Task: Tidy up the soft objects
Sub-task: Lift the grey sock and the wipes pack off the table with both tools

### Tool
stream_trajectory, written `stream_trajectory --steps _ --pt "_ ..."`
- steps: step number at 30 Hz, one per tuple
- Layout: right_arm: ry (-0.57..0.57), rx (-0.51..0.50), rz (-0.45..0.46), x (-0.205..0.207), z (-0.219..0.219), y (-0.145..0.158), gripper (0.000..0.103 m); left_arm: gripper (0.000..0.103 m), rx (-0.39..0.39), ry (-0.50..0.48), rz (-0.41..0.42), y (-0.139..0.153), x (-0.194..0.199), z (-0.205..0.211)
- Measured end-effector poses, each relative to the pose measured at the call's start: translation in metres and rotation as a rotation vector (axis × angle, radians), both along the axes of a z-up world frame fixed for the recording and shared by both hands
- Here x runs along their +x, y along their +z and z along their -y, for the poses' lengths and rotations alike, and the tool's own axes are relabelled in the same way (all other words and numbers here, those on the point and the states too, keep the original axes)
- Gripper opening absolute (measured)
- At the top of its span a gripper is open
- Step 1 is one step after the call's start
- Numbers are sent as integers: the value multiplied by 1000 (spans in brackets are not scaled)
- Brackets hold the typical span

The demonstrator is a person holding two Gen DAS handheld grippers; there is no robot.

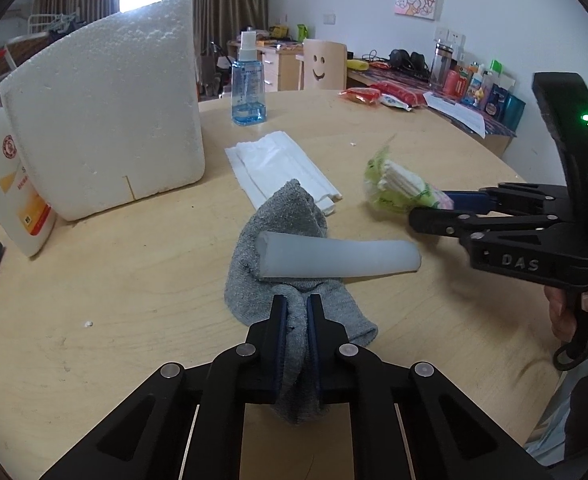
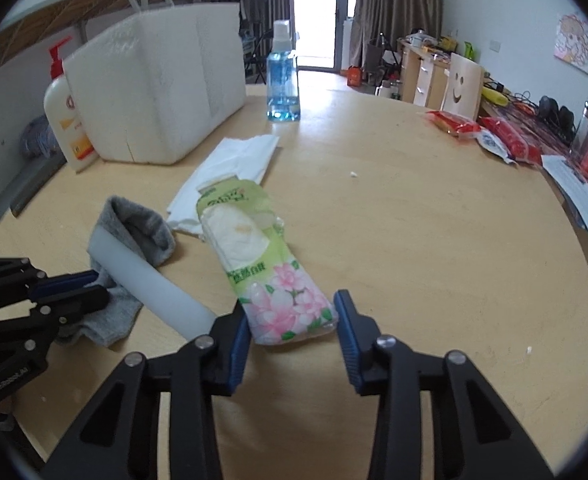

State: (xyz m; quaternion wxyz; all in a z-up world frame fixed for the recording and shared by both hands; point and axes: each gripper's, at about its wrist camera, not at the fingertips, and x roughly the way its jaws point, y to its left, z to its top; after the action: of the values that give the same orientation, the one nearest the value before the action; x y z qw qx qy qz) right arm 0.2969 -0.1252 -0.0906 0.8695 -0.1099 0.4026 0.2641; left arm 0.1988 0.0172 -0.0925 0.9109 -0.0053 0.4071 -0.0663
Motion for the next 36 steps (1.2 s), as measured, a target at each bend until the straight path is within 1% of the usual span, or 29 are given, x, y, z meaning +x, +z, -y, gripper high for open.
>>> stream_trajectory --steps 4,14,26,36 --pt "-31 48 5 -4 10 6 44 10 5 4 15 4 -3 -1" --pt "-53 150 58 -26 26 30 44 10 13 11 116 34 -18 -3" --pt "-69 217 144 -52 40 55 44 10 26 14 232 70 -29 -6" --pt "-72 267 230 -76 45 80 44 10 45 39 366 112 -47 -8"
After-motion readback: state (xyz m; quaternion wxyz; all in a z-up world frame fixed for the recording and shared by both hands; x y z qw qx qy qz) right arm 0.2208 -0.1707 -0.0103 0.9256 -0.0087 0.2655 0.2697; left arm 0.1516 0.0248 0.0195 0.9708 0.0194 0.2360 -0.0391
